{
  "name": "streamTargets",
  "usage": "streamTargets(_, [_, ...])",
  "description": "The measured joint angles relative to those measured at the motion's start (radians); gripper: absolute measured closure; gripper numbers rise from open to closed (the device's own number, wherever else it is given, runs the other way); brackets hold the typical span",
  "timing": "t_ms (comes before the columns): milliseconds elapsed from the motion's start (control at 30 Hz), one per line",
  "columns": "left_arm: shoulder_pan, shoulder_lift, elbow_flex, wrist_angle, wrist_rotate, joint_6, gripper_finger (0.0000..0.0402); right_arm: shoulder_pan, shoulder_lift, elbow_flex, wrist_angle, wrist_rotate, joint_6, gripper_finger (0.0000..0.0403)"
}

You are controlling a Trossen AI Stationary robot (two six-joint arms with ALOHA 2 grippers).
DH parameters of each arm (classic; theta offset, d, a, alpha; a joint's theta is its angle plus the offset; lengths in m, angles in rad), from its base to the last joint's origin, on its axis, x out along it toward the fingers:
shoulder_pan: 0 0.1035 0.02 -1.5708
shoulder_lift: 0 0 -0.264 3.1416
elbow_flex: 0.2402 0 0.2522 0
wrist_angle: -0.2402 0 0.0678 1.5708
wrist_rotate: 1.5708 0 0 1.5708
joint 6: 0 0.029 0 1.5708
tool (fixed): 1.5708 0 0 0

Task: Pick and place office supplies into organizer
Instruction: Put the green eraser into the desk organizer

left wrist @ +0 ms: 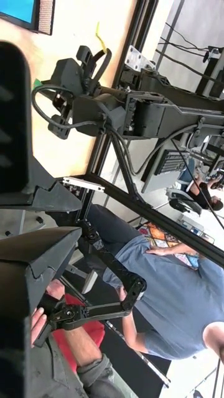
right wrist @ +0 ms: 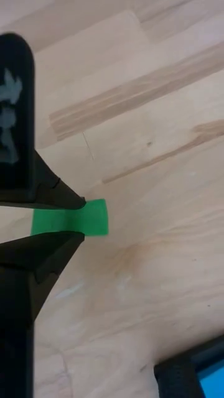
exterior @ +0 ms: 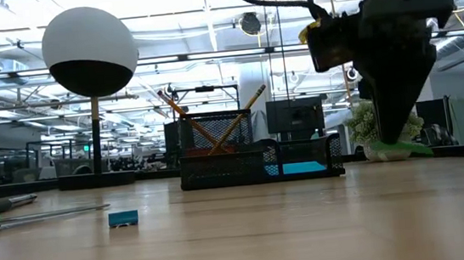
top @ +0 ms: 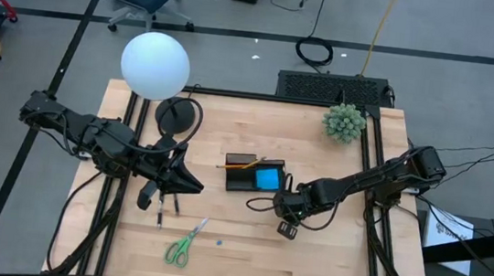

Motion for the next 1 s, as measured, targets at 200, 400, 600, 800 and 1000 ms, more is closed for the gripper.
streamTargets(200, [0.0, 0.0, 0.0, 0.0, 0.0, 0.0, 0.0355, 0.0, -0.024, 0.0, -0.001, 0.001, 0.022, 0.0358])
streamTargets(400, [0.0, 0.0, 0.0, 0.0, 0.0, 0.0, 0.0355, 0.0, -0.068, 0.0, 0.055, 0.001, 0.055, 0.0358])
streamTargets(600, [0.0, 0.0, 0.0, 0.0, 0.0, 0.0, 0.0355, -0.001, -0.11, 0.001, 0.149, 0.004, 0.097, 0.0358])
streamTargets(800, [0.0, 0.0, 0.0, 0.0, 0.0, 0.0, 0.0355, -0.003, -0.125, 0.002, 0.334, 0.012, 0.127, 0.0358])
streamTargets(1000, [0.0, 0.0, 0.0, 0.0, 0.0, 0.0, 0.0355, -0.021, -0.125, 0.002, 0.519, 0.036, 0.146, 0.0358])
